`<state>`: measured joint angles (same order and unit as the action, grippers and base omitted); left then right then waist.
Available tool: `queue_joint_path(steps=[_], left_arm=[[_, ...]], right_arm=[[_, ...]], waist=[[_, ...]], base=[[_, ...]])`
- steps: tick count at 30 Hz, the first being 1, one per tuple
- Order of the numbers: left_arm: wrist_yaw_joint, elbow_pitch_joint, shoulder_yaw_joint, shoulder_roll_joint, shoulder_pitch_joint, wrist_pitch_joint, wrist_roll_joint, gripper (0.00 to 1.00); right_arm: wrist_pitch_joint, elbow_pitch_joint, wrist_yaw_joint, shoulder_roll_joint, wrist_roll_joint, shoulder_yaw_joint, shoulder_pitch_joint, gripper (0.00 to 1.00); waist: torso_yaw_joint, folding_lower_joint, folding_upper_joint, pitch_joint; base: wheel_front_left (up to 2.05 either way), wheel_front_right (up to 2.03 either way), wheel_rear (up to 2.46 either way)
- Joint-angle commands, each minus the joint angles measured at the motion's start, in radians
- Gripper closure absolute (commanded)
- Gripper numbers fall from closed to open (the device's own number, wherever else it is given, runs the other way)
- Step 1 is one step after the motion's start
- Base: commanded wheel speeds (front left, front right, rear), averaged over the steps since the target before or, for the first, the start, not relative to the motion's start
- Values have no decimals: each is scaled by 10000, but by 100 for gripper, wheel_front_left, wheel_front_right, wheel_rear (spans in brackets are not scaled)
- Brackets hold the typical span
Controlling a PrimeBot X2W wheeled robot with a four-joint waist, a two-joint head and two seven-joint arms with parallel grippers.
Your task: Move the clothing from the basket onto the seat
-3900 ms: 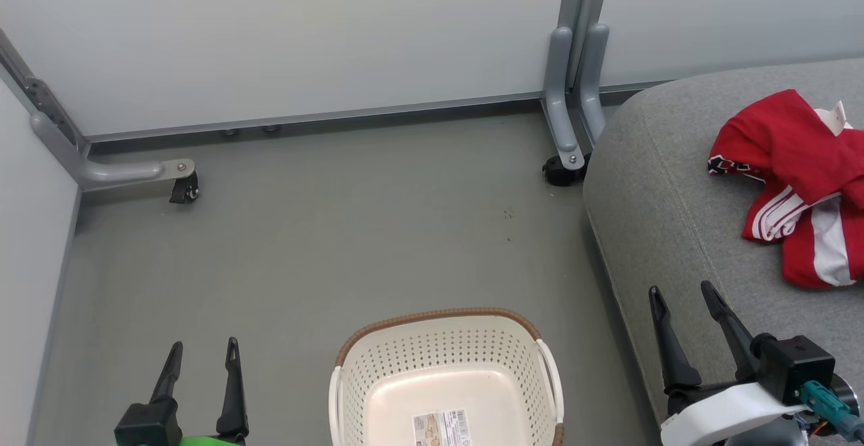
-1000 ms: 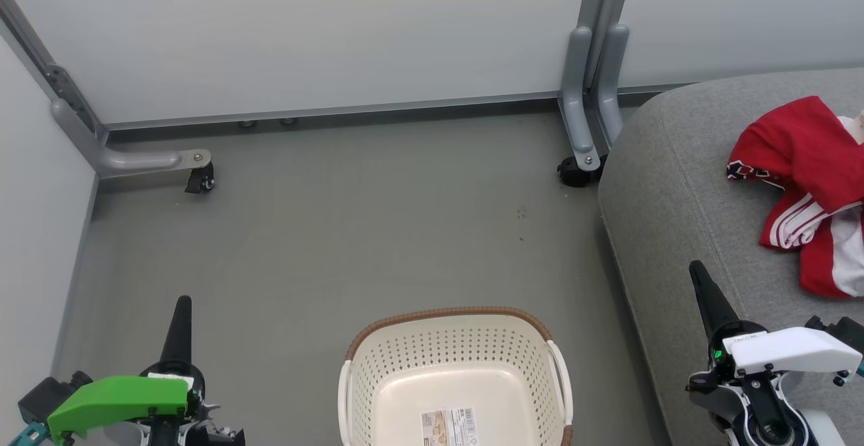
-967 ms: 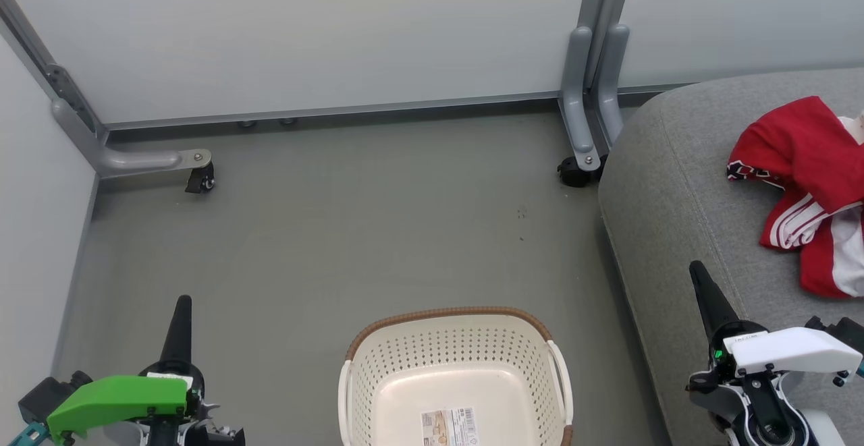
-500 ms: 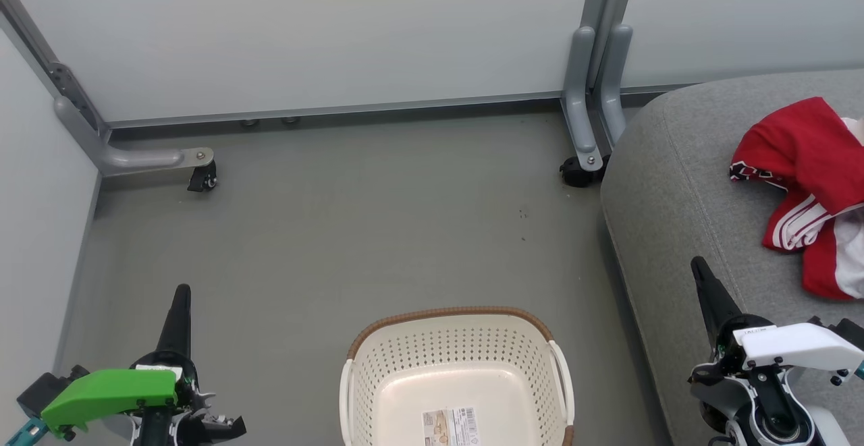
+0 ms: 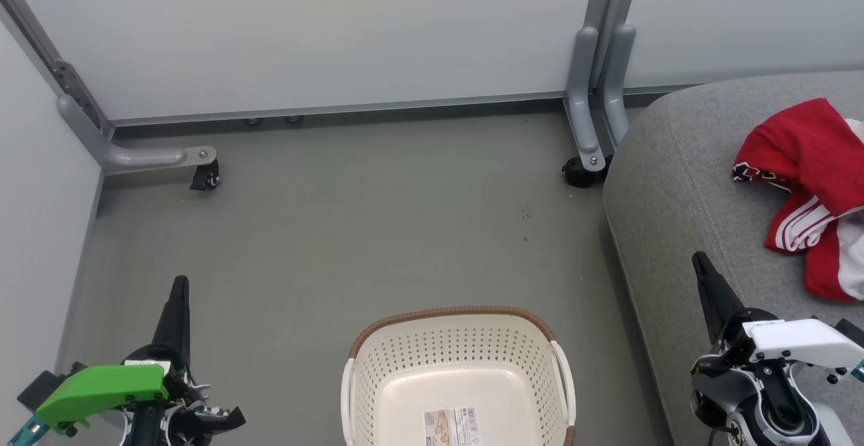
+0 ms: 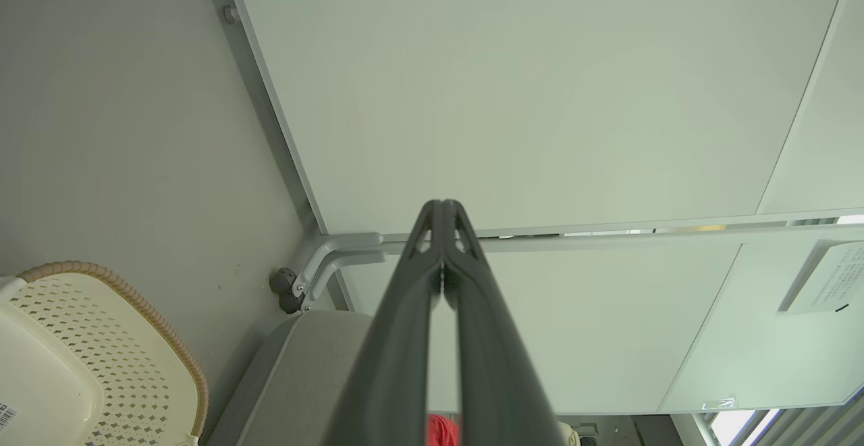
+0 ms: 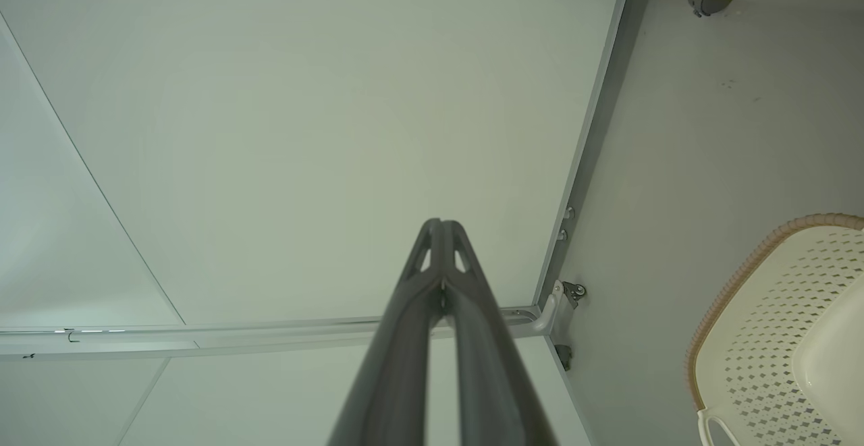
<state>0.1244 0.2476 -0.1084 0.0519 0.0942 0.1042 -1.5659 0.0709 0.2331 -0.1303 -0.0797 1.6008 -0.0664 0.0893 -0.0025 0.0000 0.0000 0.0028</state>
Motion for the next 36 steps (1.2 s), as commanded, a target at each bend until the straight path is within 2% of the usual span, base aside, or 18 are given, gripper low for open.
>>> queue_joint_path(steps=[1,6,36], left_arm=[[80,-34,-60,-11,198,65,-219,100],[104,-34,-89,-26,218,147,-527,100],[95,-31,-80,-22,206,138,-484,100]], right_arm=[[71,53,-7,-20,207,-43,178,100],[137,132,-7,-8,520,-86,222,100],[233,133,-7,89,338,-206,213,100]], waist=[[6,0,0,1],[25,0,0,3],[25,0,0,3]], base=[[0,0,0],[0,0,0],[0,0,0]])
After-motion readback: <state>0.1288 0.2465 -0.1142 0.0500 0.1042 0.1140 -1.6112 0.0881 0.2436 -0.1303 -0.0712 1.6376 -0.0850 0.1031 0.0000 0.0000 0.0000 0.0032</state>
